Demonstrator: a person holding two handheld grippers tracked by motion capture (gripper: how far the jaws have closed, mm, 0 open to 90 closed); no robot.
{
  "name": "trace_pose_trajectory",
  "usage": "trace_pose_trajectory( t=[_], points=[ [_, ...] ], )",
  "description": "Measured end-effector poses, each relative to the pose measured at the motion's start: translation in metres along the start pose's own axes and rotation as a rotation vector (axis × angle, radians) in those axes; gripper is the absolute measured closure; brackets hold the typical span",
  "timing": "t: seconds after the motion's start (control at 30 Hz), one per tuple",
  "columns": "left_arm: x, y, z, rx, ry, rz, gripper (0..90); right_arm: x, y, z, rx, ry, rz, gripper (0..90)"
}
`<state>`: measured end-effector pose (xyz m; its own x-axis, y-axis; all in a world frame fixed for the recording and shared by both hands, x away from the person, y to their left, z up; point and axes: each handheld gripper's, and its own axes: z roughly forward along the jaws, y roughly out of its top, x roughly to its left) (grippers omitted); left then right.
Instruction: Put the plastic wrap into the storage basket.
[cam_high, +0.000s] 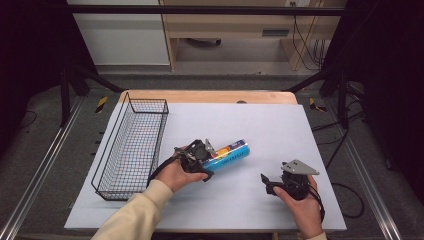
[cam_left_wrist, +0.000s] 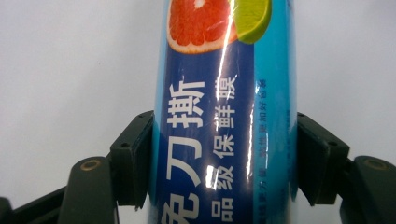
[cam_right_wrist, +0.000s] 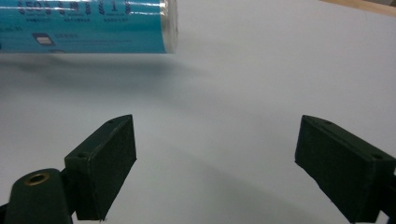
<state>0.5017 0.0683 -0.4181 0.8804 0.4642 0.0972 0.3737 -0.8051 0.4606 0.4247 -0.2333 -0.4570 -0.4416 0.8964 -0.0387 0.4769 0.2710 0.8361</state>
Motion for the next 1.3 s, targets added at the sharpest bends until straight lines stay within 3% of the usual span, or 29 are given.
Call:
trace_pose_trajectory(
  t=[0.47,0.57,0.83,1.1,1.3],
  points=[
    [-0.026,0.001,-0.037,-0.067,0.031,-0.004,31.6,0.0,-0.001,0.0,0.0,0.002,0.008,12.6],
    [-0.031,0.0,-0.049,-0.074,0.055,-0.013,31.6,0.0,0.0,0.0,-0.003,0.005,0.007,12.6],
    [-0.03,-0.006,-0.069,-0.102,0.08,-0.036,31.7,0.002,0.0,0.001,-0.006,-0.002,0.004,12.6],
    [-0.028,-0.009,-0.082,-0.097,0.103,-0.057,31.7,0.005,0.002,-0.001,-0.022,-0.003,0.001,12.5],
    [-0.029,-0.012,-0.101,-0.11,0.149,-0.085,31.8,0.004,0.003,-0.004,-0.039,-0.033,-0.003,9.3]
  ],
)
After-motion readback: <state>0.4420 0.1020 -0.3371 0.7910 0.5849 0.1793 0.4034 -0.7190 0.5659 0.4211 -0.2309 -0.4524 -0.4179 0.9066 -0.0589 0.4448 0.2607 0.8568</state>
